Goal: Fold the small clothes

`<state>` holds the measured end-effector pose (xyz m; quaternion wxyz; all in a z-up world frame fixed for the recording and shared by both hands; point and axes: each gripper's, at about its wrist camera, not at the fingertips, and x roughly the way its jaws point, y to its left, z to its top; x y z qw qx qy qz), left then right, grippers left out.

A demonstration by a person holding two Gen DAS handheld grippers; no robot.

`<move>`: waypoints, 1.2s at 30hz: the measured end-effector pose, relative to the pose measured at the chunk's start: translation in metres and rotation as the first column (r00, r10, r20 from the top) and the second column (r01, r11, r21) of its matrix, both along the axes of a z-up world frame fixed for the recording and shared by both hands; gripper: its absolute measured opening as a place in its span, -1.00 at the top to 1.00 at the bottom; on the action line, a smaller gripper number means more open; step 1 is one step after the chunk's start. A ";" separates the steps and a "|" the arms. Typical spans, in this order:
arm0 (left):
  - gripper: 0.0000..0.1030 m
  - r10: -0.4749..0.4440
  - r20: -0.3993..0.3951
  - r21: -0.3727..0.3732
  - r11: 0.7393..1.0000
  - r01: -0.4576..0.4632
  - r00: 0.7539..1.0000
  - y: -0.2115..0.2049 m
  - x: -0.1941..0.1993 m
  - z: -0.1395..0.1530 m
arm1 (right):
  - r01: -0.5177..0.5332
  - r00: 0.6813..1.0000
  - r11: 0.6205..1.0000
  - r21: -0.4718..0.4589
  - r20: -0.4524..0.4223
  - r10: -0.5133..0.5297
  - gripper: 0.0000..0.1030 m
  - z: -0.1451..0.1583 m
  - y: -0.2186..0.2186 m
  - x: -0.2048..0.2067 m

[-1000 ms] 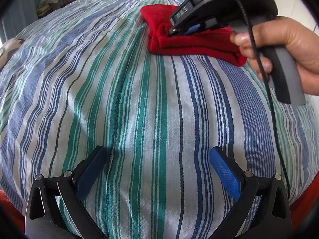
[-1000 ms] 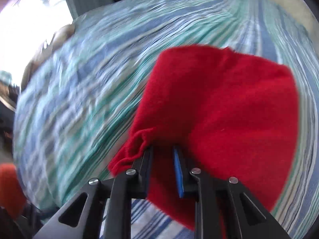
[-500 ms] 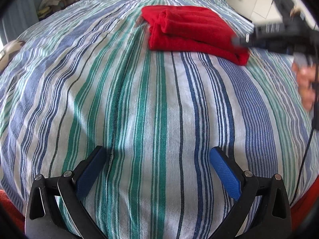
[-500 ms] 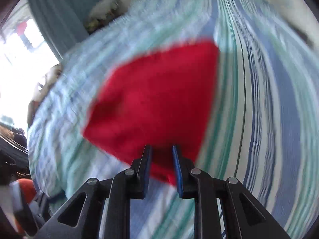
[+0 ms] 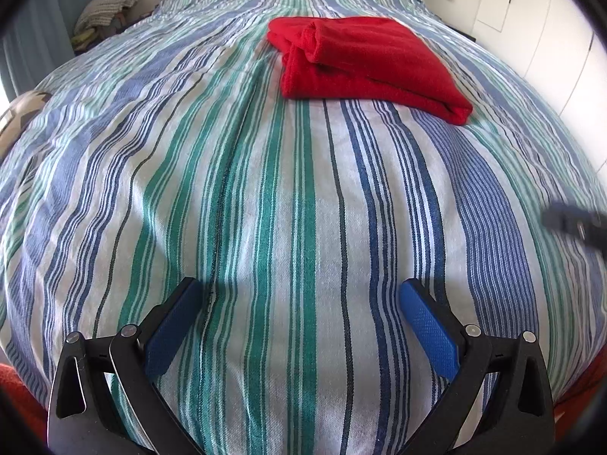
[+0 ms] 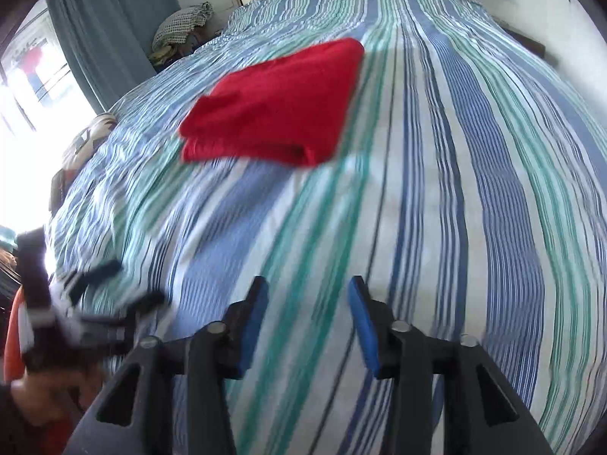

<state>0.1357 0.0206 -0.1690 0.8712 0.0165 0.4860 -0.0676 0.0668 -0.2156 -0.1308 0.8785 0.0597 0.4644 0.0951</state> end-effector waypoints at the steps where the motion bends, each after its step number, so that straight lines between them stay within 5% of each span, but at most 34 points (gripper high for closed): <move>1: -0.99 -0.002 0.000 0.000 1.000 0.002 1.000 0.000 0.000 0.000 | 0.001 1.000 1.000 0.007 -0.006 -0.001 -0.17 -0.005 0.002 -0.010; 8: -0.99 -0.006 0.008 0.013 1.000 0.006 1.000 -0.002 -0.002 -0.001 | 0.059 0.998 0.997 0.043 -0.020 -0.058 -0.25 -0.021 -0.010 -0.058; 17: -0.99 -0.016 0.007 0.018 1.000 0.016 1.000 -0.002 -0.006 0.000 | 0.055 0.998 0.998 0.003 0.001 -0.055 -0.55 -0.027 0.006 -0.063; 36: -0.99 -0.019 0.009 0.032 0.999 0.019 1.000 -0.004 -0.009 0.000 | 0.035 0.999 0.999 -0.037 0.031 -0.034 -0.69 -0.036 0.013 -0.065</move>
